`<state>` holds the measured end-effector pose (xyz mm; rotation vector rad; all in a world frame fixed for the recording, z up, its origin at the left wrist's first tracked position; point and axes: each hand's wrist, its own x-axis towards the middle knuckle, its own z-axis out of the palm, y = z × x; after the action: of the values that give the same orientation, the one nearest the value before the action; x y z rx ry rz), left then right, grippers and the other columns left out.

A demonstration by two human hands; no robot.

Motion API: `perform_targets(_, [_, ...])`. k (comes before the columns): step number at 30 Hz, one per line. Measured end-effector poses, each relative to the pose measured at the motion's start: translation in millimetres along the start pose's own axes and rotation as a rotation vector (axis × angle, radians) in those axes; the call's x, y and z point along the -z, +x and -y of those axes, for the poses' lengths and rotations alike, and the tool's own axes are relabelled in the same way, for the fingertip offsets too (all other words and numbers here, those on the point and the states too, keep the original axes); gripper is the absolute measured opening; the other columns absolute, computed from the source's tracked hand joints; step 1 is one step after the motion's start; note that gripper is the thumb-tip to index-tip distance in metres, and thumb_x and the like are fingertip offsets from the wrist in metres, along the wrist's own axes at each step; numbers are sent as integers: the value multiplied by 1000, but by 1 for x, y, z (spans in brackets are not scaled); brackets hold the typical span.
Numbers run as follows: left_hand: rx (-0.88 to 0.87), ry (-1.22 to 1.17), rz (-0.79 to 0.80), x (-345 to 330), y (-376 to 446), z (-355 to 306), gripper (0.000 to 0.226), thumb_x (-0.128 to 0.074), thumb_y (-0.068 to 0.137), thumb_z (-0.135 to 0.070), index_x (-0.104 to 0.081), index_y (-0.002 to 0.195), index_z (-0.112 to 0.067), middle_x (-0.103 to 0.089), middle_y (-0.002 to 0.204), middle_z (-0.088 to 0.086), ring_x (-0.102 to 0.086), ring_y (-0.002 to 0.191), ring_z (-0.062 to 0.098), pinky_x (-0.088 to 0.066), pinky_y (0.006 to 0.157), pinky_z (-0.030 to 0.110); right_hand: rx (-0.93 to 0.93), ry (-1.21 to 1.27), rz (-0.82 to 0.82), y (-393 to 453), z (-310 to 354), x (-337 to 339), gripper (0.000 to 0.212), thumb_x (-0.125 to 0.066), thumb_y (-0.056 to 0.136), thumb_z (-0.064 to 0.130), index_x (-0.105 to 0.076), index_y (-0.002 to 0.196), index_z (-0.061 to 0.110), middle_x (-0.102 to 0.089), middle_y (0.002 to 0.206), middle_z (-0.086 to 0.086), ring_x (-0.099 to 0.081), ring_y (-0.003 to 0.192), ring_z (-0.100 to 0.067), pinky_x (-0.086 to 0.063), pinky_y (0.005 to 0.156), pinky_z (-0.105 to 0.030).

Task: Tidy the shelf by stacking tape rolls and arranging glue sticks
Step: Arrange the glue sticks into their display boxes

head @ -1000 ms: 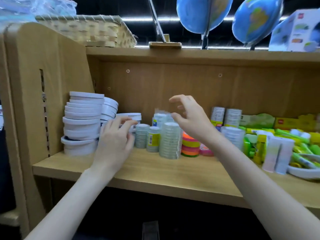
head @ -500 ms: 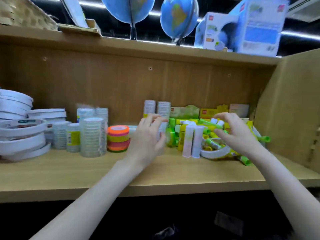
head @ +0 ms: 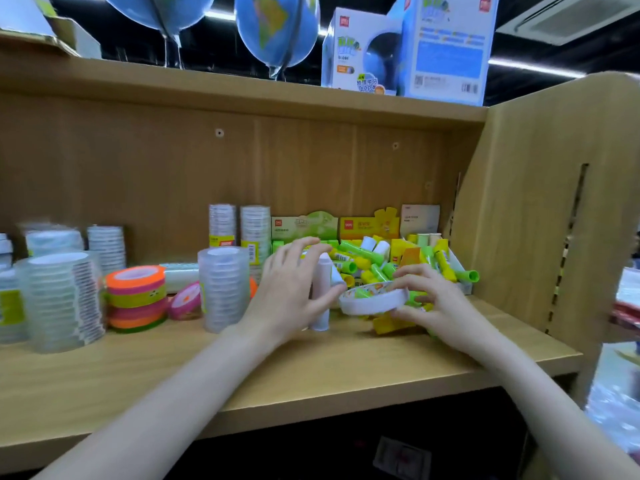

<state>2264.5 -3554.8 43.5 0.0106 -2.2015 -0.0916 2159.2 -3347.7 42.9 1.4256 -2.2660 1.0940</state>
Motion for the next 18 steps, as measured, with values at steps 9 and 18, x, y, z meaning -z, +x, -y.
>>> perform_targets(9, [-270,66,-173,3,-6,-16,37,-48,83,-41,-49,114,-22,-56,121,7,-44,112,23,-30,95,37,-139,332,-368,14,-3,-10,8,-68,82,16,-62,78,19,-64,76,-4,-65,82,-31,-51,77,-44])
perform_targets(18, [-579,155,177,-15,-14,-44,42,-40,87,-53,-68,104,-28,-68,101,-6,-60,104,14,-24,105,38,-236,727,-595,9,-3,-10,27,-61,89,18,-55,91,-8,-58,82,-14,-62,75,-17,-56,76,-33])
